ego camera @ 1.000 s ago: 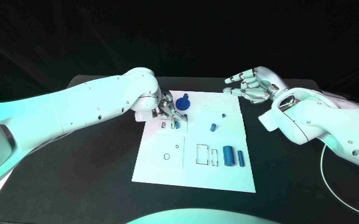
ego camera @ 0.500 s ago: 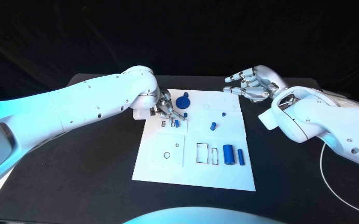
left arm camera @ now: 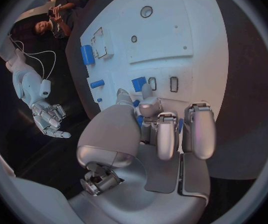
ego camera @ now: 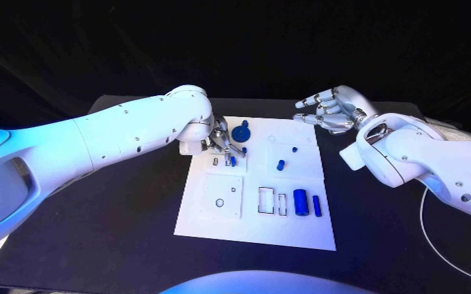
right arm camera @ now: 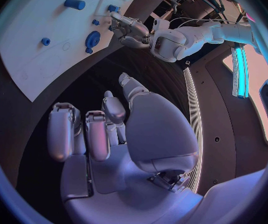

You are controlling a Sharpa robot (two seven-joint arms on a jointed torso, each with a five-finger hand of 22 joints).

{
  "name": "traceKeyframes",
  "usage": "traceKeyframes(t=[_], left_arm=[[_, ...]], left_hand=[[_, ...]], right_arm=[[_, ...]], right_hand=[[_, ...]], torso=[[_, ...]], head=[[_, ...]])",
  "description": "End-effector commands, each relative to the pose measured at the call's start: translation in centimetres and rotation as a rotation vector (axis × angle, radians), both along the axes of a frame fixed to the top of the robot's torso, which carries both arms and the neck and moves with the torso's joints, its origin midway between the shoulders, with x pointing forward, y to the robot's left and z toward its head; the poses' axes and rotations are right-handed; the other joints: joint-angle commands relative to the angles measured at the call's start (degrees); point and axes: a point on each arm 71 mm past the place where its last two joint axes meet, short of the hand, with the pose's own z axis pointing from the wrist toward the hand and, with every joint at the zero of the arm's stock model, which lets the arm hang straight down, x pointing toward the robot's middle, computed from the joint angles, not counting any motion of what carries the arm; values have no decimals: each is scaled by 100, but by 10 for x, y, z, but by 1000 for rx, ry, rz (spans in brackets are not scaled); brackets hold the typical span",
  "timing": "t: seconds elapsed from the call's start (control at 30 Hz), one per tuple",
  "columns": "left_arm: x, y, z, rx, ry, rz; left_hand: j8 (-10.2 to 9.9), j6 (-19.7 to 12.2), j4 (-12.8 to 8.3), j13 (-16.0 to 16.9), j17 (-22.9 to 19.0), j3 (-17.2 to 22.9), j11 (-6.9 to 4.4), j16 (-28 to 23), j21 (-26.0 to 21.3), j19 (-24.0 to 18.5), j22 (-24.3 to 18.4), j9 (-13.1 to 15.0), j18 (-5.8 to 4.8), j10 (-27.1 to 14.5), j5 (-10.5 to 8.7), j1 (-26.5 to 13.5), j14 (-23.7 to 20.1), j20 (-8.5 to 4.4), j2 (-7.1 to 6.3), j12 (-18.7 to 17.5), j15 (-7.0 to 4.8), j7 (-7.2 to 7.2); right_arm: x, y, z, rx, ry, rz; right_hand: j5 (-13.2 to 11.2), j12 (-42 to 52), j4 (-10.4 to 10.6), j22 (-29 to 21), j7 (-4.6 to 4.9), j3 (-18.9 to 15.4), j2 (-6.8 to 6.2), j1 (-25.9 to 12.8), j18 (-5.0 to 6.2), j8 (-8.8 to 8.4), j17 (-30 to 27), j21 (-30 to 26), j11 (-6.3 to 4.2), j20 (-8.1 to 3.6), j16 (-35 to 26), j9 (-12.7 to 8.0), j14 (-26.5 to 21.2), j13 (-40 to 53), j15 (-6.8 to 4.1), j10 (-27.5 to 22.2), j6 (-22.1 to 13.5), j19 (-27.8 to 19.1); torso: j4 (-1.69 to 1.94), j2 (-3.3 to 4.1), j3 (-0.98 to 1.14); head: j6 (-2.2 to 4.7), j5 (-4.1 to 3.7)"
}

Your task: Assemble the parts on the task board

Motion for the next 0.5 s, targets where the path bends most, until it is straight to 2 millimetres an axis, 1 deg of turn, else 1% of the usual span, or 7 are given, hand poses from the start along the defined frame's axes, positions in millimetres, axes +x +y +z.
traceKeyframes(t=[0.03,0.3,0.5], left_arm=[[-2,2,-2,80,28,8],[-2,2,-2,90,28,1],[-2,1,-2,91,29,-4]], left_hand=[[25,-43,-32,2,1510,10,-11,17,21,182,544,11,-84,4,-25,83,602,-27,9,28,-32,6],[33,-60,-39,-14,1510,20,-8,17,14,177,536,33,-82,-8,-24,120,602,-24,29,15,-29,10],[38,-68,-46,-13,1510,28,-6,17,11,174,533,47,-81,-9,-24,145,602,-22,40,16,-28,12]], right_arm=[[-1,1,-1,-21,-2,17],[-1,0,-1,-41,-12,18],[-1,0,0,-53,-21,20]], right_hand=[[24,1,32,3,14,-5,38,-23,-13,32,778,34,-16,-16,-21,6,444,-10,14,30,37,42],[27,5,35,6,14,-5,41,-24,-14,31,779,36,-16,-17,-21,6,444,-9,14,32,37,44],[30,2,37,2,13,-4,47,-24,-13,31,778,34,-16,-17,-22,6,444,-11,14,31,38,42]], torso=[[-4,3,1],[-7,3,6],[-2,3,4]], head=[[-16,23],[-23,23],[-30,13]])
